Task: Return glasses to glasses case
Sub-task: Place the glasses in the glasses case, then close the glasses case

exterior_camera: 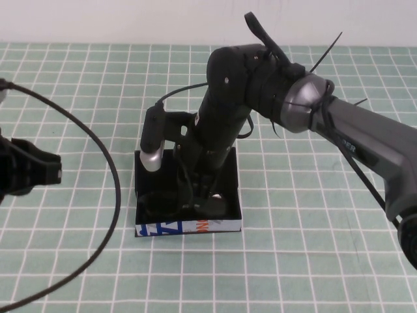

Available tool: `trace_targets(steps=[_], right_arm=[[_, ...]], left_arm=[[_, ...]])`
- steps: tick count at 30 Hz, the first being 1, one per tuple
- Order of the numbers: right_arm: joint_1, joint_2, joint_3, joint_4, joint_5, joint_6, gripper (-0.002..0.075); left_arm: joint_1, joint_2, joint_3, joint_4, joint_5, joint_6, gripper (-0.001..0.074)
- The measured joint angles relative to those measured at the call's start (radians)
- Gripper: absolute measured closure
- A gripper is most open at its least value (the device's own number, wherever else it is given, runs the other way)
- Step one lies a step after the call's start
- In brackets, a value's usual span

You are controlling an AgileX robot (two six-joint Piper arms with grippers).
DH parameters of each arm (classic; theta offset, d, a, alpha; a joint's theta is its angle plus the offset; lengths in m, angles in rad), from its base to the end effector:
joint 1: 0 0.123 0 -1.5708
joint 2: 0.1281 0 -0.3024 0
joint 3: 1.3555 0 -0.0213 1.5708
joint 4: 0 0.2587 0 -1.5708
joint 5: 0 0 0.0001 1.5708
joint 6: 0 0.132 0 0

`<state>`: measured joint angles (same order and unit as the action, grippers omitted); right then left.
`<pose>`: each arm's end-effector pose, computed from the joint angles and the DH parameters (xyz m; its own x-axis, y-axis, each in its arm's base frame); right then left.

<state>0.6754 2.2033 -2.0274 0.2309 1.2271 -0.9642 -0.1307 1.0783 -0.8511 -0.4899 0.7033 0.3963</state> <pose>0.3736 0.3358 0.2159 0.0294 -0.9449 -0.3260 -0.9975 -0.0069 -0.0700 0.2332 -0.0712 0.3018 -0.6955 0.1010 -0.7114 0.3451 0.9153 -0.2074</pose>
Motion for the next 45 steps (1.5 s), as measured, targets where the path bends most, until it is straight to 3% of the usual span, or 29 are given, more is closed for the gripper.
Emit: trace_targets(steps=[6, 11, 15, 19, 26, 38, 45], right_arm=[[-0.009, -0.026, -0.001, -0.004, 0.0, 0.035, 0.0551], [-0.061, -0.057, -0.011, 0.04, -0.042, 0.11, 0.0649], [-0.136, -0.061, -0.023, 0.171, -0.134, 0.253, 0.0721], [-0.204, -0.061, -0.025, 0.327, -0.214, 0.347, 0.0735], [-0.255, -0.014, -0.029, 0.376, -0.267, 0.369, 0.0737], [-0.342, 0.16, -0.029, 0.458, -0.264, 0.397, 0.0737], [-0.366, 0.198, -0.029, 0.576, -0.097, 0.282, 0.0737]], left_arm=[[-0.002, -0.002, 0.002, -0.006, 0.063, 0.07, 0.0736], [-0.075, 0.001, 0.063, -0.029, 0.042, 0.109, 0.0736], [-0.174, 0.042, 0.164, -0.138, -0.081, 0.179, 0.0736], [-0.288, 0.115, 0.227, -0.245, -0.252, 0.257, 0.0736], [-0.403, 0.287, 0.232, -0.382, -0.433, 0.34, 0.0736], [-0.426, 0.481, 0.232, -0.559, -0.534, 0.491, 0.0736], [-0.426, 0.498, 0.232, -0.568, -0.591, 0.508, 0.0736]])
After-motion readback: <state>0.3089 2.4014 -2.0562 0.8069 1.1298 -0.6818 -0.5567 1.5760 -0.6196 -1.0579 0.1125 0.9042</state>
